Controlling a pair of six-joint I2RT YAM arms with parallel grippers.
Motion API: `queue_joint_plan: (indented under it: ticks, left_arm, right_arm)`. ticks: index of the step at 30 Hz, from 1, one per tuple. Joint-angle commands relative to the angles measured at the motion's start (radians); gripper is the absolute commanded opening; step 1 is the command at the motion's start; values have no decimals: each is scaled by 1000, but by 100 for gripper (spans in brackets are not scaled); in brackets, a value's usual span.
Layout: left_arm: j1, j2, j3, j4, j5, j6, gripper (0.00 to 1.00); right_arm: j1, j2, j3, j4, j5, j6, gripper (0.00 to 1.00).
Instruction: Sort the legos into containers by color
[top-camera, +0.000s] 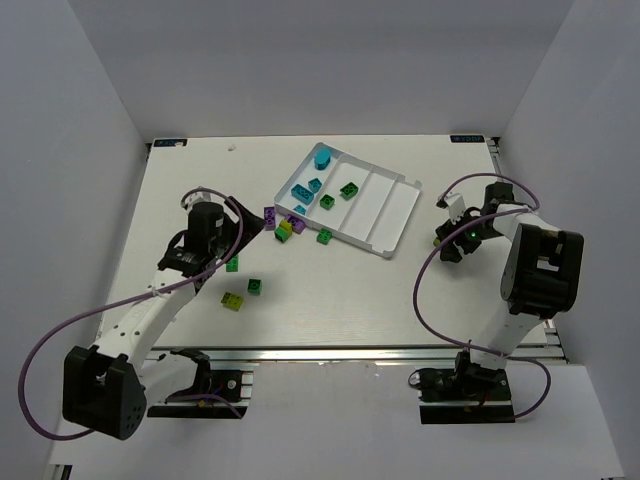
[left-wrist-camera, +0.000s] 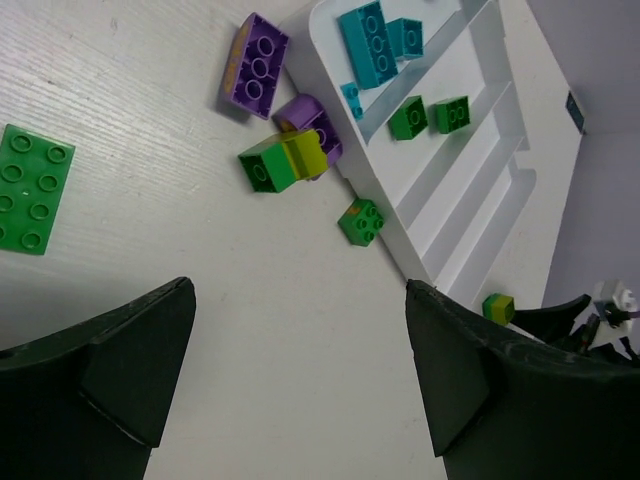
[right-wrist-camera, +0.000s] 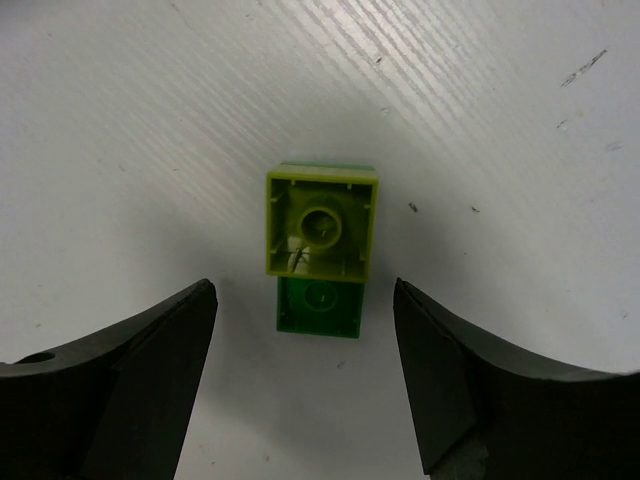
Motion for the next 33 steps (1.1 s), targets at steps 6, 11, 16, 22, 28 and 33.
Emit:
queue_joint_plan:
  ticks: [6, 11, 16, 22, 28, 33]
  left_arm:
    - [-2, -65, -8, 114, 11, -20, 94]
    - [-2, -48, -19, 198, 101, -28, 94]
    - [-4, -53, -45, 351, 195, -26, 92]
    - [-22, -32, -62, 462, 288, -43, 91]
    - [-106, 52, -33, 553, 331, -23, 90]
    - [-212, 166, 54, 597, 374, 46, 89]
  right_arm:
    - [-3, 29, 15, 79, 17, -13, 70]
    - [-3, 33, -14, 103, 23, -17, 62]
    - [-3, 40, -29, 110, 23, -17, 48]
    - [-7, 23, -62, 119, 6, -17, 30]
    - [-11, -61, 29, -71, -228, -48, 15]
    - [12, -61, 199, -489, -535, -143, 10]
